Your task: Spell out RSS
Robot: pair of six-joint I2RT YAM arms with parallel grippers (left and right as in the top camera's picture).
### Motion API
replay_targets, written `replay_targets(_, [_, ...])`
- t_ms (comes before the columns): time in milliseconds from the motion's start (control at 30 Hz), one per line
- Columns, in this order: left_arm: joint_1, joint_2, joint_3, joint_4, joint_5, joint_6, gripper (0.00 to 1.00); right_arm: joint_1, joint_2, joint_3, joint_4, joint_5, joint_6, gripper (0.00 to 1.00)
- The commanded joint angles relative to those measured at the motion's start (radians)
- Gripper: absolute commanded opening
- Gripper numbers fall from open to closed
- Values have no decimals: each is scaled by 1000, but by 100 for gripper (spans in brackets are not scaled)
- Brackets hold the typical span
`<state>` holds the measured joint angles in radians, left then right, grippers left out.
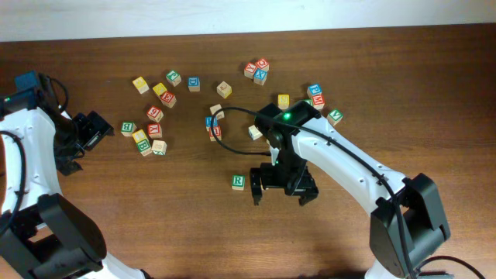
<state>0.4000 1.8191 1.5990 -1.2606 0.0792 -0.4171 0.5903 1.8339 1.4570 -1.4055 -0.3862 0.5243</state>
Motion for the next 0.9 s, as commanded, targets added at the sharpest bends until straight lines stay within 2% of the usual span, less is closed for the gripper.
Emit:
replay_targets(0, [2, -20, 14, -1, 4, -16, 99, -4, 5, 39, 38, 5, 6, 98])
replay_targets(167, [2, -20, 14, -1, 4, -16, 99, -4, 5, 117, 52, 5, -125, 98])
replay_targets(367, [2, -20, 14, -1, 4, -16, 99, -4, 5, 200, 74, 21, -128, 98])
replay_targets(500, [2, -20, 14, -1, 4, -16, 99, -4, 5, 200, 144, 31, -129, 98])
replay_targets(600, [2, -20, 14, -1, 4, -16, 99, -3, 5, 200, 150, 31, -208, 98])
replay_targets(867, [2, -20, 14, -1, 4, -16, 99, -3, 5, 200, 154, 13, -213, 98])
